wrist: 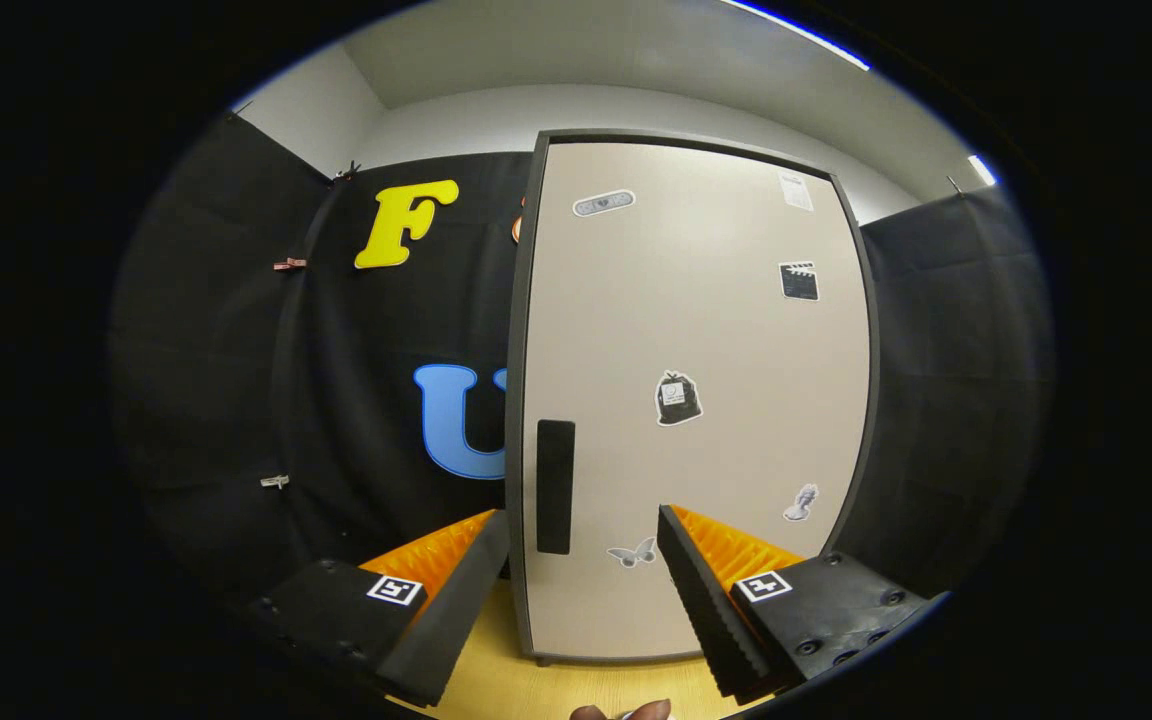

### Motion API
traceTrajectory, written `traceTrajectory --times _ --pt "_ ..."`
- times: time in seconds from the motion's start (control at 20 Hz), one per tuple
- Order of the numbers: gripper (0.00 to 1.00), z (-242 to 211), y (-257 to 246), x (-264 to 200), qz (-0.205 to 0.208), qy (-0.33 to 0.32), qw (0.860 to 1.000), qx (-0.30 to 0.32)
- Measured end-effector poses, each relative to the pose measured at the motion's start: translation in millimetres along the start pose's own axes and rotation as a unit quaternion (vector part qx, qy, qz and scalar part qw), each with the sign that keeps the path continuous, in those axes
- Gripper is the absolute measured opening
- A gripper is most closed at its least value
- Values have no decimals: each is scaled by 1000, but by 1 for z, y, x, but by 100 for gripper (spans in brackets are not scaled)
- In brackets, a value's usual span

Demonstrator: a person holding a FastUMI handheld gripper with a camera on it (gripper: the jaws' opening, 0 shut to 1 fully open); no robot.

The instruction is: Open the shoe cabinet door, grab the shoes and put them into the shoe cabinet, then close the shoe cabinet door.

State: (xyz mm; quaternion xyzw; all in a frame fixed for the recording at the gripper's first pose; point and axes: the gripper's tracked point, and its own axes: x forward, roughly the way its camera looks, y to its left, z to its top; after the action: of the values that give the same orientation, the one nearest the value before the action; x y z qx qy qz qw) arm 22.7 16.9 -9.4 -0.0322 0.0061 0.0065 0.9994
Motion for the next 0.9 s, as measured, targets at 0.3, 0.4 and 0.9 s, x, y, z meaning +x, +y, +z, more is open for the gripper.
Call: traceTrajectory --times 0.3,0.4,0.9 --pt "97 -10 13 38 1 7 1000 18" --pt "97 -17 14 54 -2 16 999 28" --pt "94 -39 15 119 -21 31 998 43"
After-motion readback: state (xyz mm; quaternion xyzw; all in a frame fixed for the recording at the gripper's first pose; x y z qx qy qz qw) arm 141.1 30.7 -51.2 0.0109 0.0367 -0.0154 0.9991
